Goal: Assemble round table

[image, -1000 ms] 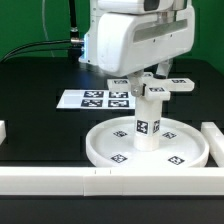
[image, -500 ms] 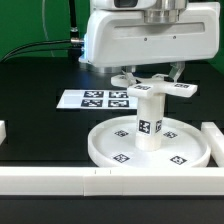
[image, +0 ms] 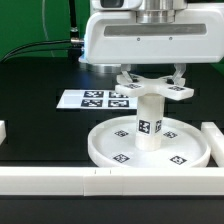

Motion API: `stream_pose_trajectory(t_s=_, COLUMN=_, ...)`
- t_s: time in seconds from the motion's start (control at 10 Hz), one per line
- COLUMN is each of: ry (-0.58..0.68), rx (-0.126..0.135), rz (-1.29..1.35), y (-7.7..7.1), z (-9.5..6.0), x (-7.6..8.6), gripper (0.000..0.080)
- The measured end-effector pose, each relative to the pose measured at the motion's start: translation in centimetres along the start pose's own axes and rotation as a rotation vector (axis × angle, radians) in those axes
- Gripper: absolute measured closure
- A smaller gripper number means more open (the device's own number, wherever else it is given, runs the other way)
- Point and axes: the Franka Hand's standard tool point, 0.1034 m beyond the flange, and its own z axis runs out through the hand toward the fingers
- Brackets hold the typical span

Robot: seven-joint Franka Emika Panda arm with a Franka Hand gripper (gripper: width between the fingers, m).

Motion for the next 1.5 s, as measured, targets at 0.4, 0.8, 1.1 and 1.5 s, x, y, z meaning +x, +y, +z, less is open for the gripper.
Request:
stream_pose_trajectory(t_s=0.4, ry=0.013, rx=0.043, rz=0.437, y=0.01, z=0.04, x=0.13, gripper=0.0348)
stream_pose_trajectory(t_s=0.8, ry=0.004, rx=0.054, rz=0.674, y=0.05, z=0.06, x=0.14, gripper=0.0348)
stream_pose_trajectory(t_s=1.1, ry=0.007, rx=0.112, rz=1.055, y=0.21, z=0.03, x=0.03, gripper=0.0348)
stream_pose_trajectory(t_s=1.5, ry=-0.007, rx=0.179, rz=1.506, y=0.19, z=0.07, x=0.12, gripper=0.0347)
